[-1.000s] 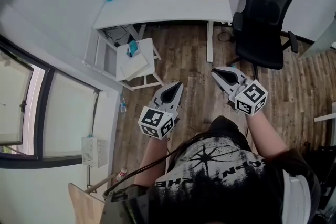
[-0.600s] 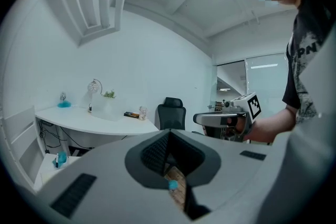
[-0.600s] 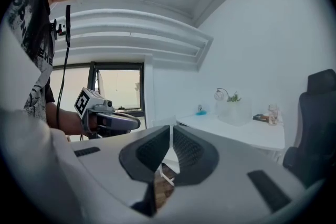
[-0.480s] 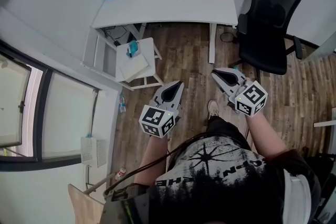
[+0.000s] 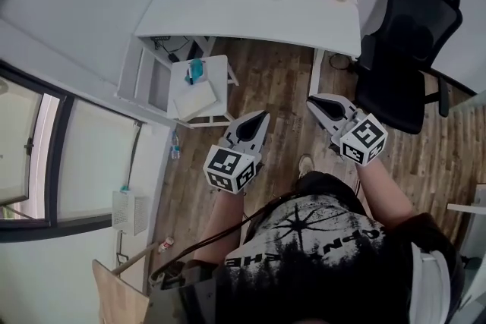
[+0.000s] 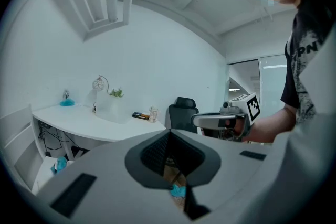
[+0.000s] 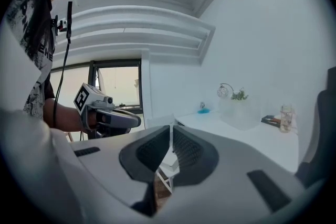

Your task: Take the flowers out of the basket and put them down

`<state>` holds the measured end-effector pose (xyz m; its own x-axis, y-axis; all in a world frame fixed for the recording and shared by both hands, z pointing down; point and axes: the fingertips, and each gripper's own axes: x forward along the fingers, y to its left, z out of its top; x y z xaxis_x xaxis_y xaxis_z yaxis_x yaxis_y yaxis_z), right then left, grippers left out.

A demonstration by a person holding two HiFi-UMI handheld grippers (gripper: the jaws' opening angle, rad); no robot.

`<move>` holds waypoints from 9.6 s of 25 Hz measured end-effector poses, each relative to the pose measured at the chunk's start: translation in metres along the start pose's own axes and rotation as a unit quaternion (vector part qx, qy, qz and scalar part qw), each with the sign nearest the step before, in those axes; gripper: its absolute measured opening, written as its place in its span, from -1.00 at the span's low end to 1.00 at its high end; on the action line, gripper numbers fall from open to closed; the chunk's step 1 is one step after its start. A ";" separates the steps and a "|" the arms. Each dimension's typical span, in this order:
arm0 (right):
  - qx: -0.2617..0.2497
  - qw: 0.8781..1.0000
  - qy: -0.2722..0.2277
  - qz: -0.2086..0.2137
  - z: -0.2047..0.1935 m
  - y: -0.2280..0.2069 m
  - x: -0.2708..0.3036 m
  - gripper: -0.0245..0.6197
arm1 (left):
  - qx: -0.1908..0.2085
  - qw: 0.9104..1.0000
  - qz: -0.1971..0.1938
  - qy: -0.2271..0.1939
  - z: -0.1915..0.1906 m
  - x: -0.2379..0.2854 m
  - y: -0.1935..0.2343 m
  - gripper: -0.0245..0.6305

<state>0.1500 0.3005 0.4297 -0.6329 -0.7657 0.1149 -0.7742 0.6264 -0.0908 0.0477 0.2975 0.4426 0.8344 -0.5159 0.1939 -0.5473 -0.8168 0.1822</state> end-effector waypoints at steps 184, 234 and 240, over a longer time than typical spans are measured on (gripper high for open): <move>-0.078 0.978 0.179 -0.066 0.132 -0.551 0.573 -0.08 | -0.017 1.000 -0.014 0.003 0.166 0.384 0.503 -0.89; -0.134 0.976 0.150 0.083 0.107 -0.284 0.729 -0.08 | -0.014 0.995 0.102 -0.007 0.137 0.170 0.597 -0.89; -0.114 0.977 0.157 0.087 0.064 -0.278 0.740 -0.08 | -0.031 0.993 0.113 0.002 0.120 0.162 0.610 -0.89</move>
<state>-0.1034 -0.4489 0.4765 -0.6949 -0.5854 0.4176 -0.6125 0.7861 0.0829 -0.1429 -0.3155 0.4697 0.6895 -0.6834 0.2400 -0.7238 -0.6627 0.1924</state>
